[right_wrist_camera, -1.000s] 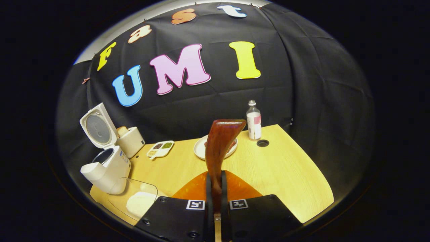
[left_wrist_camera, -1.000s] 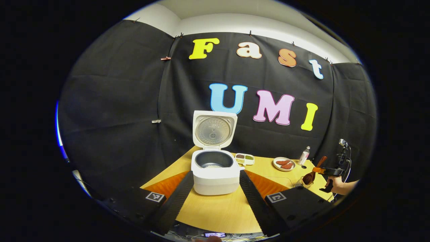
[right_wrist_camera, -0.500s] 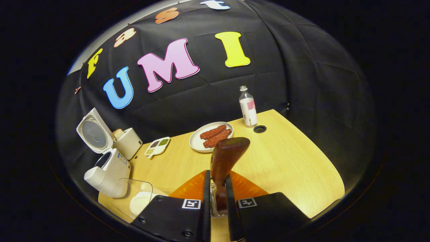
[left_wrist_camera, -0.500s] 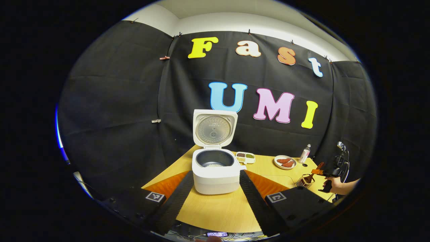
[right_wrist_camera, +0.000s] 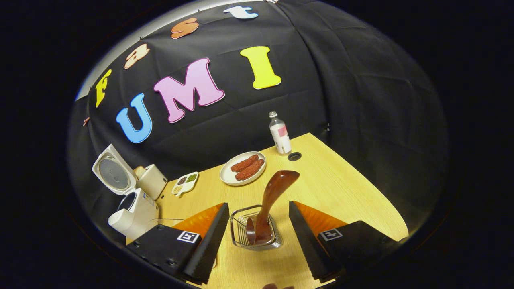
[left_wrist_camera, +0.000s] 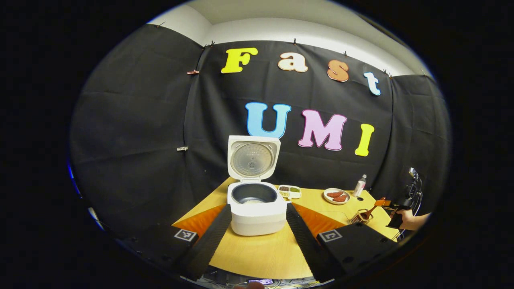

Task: Close the left gripper, press the button to open the rice cooker; take a wooden spoon from the chopstick holder with the right hand, scoop a spoonful of rice and pour it into the rice cooker, then put the wooden spoon back into the chopstick holder.

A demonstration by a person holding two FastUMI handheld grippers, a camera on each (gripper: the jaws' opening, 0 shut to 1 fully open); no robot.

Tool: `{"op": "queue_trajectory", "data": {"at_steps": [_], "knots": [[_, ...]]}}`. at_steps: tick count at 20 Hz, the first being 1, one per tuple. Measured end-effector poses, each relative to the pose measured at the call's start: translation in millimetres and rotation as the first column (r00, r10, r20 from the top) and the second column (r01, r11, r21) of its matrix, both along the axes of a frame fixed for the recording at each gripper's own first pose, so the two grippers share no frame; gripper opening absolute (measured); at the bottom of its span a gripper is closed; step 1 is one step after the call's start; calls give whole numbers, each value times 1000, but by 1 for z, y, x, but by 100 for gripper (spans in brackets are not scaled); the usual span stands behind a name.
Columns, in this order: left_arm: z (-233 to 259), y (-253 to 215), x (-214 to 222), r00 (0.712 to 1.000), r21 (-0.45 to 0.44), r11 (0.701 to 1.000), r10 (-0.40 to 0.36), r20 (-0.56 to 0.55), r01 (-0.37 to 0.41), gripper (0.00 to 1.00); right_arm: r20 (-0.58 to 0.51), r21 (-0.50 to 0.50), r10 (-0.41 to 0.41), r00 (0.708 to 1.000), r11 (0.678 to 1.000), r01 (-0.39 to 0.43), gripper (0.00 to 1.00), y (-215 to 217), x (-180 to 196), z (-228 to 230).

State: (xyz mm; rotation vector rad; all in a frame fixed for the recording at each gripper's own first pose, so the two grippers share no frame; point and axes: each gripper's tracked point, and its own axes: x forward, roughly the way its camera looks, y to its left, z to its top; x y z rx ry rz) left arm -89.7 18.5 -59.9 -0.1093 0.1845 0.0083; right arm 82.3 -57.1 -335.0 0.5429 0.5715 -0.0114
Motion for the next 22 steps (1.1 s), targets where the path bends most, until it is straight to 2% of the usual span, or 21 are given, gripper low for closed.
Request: {"op": "queue_trajectory", "data": {"at_steps": [2,8,13,19,22], "knots": [[5,2,5,1000,-8,1000,-6,16,7,95,-8,-14,-2,1000,1000,2,98,-1,-18,7],[28,9,35,996,-35,999,-39,75,42,95,-3,-85,-23,1000,996,23,99,0,-71,37],[64,18,79,985,18,998,-56,163,54,95,100,-183,10,995,983,9,99,12,-99,107],[119,33,154,966,-12,998,-50,255,55,95,253,-257,8,967,964,59,98,18,-118,197],[142,41,194,954,-7,999,-39,298,43,95,282,-305,26,959,950,63,98,20,-124,213]]}}
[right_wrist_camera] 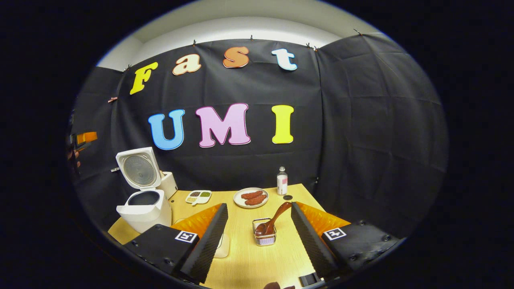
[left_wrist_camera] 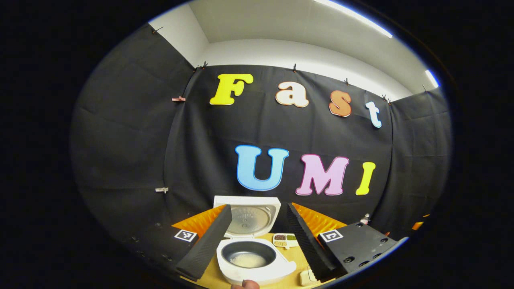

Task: Close the left gripper, press the button to open the rice cooker; take a wooden spoon from the chopstick holder with the right hand, scoop a spoonful of rice and pour it into the rice cooker, then put the wooden spoon back into the chopstick holder.

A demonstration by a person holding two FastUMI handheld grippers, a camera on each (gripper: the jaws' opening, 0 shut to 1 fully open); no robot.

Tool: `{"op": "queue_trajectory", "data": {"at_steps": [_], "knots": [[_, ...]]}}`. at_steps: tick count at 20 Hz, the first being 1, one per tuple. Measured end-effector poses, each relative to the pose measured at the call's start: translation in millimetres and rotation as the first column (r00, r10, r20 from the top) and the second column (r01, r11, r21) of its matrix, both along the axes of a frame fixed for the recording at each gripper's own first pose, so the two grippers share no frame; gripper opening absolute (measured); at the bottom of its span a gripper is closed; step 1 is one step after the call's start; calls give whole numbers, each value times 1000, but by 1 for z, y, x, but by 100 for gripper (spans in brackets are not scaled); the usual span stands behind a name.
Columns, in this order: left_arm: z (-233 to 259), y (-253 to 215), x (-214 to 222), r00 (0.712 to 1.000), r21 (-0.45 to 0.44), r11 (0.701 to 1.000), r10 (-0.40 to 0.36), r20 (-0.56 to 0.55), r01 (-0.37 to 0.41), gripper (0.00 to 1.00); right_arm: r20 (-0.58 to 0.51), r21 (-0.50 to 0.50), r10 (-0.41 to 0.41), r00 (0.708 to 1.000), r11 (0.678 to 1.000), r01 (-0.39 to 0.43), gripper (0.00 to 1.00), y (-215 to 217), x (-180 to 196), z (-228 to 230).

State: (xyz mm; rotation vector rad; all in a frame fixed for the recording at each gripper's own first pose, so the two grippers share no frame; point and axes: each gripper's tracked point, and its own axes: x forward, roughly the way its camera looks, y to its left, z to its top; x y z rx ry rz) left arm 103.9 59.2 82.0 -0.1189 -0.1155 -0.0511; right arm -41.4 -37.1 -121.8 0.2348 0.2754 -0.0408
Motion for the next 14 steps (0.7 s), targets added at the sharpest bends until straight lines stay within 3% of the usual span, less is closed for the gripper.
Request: {"op": "queue_trajectory", "data": {"at_steps": [8,14], "knots": [[16,11,141,998,8,998,58,13,-58,95,-29,-66,-35,999,997,33,98,0,-17,3],[-9,25,244,995,80,994,84,-52,-79,95,-85,-27,-122,989,992,120,98,-8,-38,-6]]}}
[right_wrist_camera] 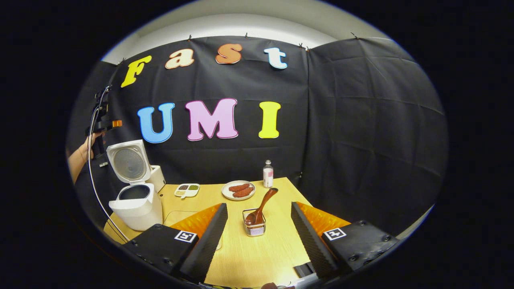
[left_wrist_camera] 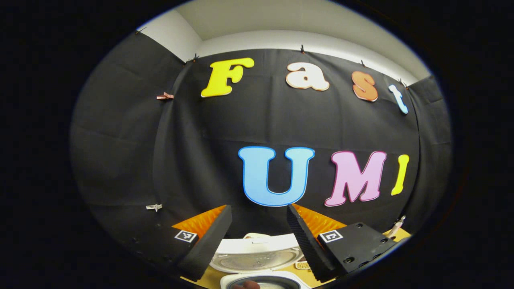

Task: Close the left gripper, press the button to open the rice cooker; take a wooden spoon from the chopstick holder with the right hand, scoop a spoonful of rice and pour it into the rice cooker, then put the wooden spoon back into the chopstick holder.

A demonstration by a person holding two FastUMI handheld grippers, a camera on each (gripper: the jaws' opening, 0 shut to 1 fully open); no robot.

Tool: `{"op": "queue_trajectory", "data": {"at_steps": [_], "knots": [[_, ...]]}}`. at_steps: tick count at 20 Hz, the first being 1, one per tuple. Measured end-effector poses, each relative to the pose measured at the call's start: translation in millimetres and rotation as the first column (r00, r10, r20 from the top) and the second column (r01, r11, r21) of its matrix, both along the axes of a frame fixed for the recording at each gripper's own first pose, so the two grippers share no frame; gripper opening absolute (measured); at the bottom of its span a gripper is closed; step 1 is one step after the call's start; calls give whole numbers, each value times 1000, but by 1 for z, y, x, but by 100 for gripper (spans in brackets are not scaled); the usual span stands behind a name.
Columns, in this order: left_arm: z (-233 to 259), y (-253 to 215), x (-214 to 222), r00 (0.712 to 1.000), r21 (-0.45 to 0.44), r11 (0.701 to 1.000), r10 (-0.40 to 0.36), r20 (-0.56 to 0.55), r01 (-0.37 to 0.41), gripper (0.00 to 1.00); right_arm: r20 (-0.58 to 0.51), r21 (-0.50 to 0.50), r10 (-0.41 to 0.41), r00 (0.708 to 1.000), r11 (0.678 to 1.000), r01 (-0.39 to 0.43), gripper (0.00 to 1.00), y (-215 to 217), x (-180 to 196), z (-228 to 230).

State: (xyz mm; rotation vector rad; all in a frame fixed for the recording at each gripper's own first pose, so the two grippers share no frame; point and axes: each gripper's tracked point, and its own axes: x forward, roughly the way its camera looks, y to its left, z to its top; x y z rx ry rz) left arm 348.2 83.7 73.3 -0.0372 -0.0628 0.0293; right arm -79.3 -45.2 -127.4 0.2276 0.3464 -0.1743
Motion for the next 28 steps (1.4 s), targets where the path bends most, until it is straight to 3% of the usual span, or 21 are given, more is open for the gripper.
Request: {"op": "queue_trajectory", "data": {"at_steps": [6,11,13,20,28], "knots": [[-42,8,64,995,51,999,9,-100,-4,95,-29,-3,-38,999,999,38,98,-5,-10,-2],[-86,20,79,967,91,995,50,-248,-28,95,-33,16,-25,999,1000,26,98,10,-13,-12],[-88,18,69,964,-16,999,28,-263,-34,99,-32,10,-9,999,1000,10,98,7,-13,-5],[-110,6,2,953,-26,999,34,-302,-44,99,-17,48,49,999,998,-48,98,19,-19,-8],[-183,-18,-86,931,-47,993,86,-354,-109,97,-5,38,110,994,993,-110,98,22,-15,1]]}}
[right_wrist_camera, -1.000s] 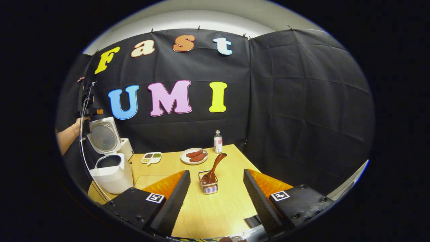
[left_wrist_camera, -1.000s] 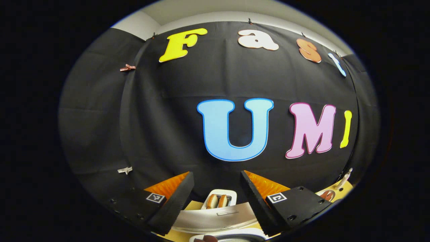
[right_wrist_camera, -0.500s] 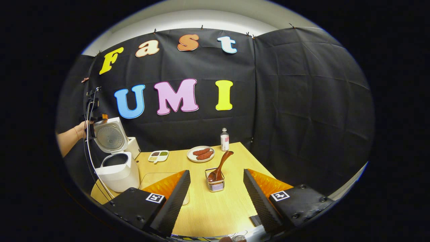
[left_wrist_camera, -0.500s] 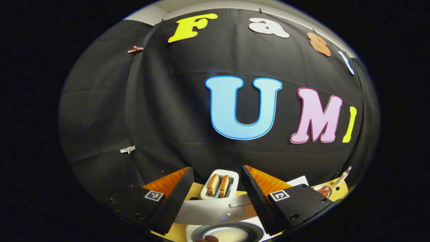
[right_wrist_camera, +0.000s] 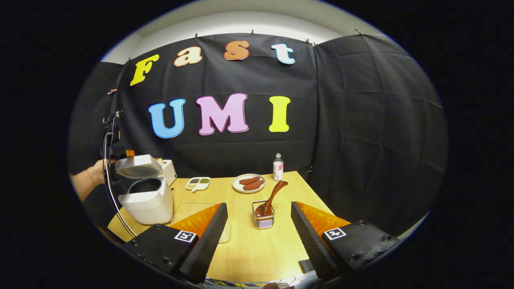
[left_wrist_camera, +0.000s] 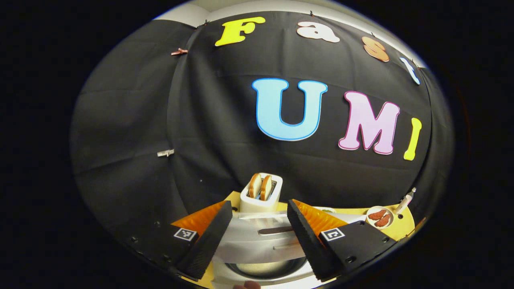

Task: Close the left gripper, press the button to open the rice cooker; take a wooden spoon from the chopstick holder with the right hand, scoop a spoonful of rice and pour it into the rice cooker, then put the wooden spoon back into the chopstick holder.

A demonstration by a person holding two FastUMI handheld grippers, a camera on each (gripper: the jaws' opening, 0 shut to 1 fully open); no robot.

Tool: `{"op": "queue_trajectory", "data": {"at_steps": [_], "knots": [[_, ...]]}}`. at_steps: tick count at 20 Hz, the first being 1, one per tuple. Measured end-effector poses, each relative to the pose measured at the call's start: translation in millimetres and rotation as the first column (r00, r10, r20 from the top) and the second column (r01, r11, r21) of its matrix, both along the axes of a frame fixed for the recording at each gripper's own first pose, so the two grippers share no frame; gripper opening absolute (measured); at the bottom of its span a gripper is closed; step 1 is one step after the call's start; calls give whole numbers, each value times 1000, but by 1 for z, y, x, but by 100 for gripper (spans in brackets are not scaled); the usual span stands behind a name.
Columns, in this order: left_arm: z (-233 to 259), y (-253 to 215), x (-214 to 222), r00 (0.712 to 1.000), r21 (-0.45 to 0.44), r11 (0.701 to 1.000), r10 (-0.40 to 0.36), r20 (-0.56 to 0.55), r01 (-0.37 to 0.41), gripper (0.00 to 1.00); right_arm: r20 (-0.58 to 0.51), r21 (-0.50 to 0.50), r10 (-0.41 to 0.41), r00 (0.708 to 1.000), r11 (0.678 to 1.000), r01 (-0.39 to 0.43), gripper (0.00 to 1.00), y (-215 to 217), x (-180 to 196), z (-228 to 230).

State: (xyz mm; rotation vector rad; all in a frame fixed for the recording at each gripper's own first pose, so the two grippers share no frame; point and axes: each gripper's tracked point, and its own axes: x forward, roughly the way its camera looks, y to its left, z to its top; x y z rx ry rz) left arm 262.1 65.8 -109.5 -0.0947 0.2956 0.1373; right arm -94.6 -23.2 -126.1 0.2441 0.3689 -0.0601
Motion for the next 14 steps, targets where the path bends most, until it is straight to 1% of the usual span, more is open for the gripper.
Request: {"op": "queue_trajectory", "data": {"at_steps": [3,5,11,14], "knots": [[-28,-12,-14,999,-36,999,-6,-38,5,97,5,-13,18,1000,1000,-18,98,4,-4,1],[-43,-15,-20,998,-44,999,11,-55,-13,98,0,-24,22,1000,999,-22,98,2,-10,-1],[-64,-25,-34,996,-79,996,32,-78,-38,99,-29,-4,4,1000,1000,-4,98,-1,-24,-17],[-78,-30,-39,993,-55,998,29,-116,-35,99,-30,4,-5,1000,1000,5,98,-3,-26,-17]]}}
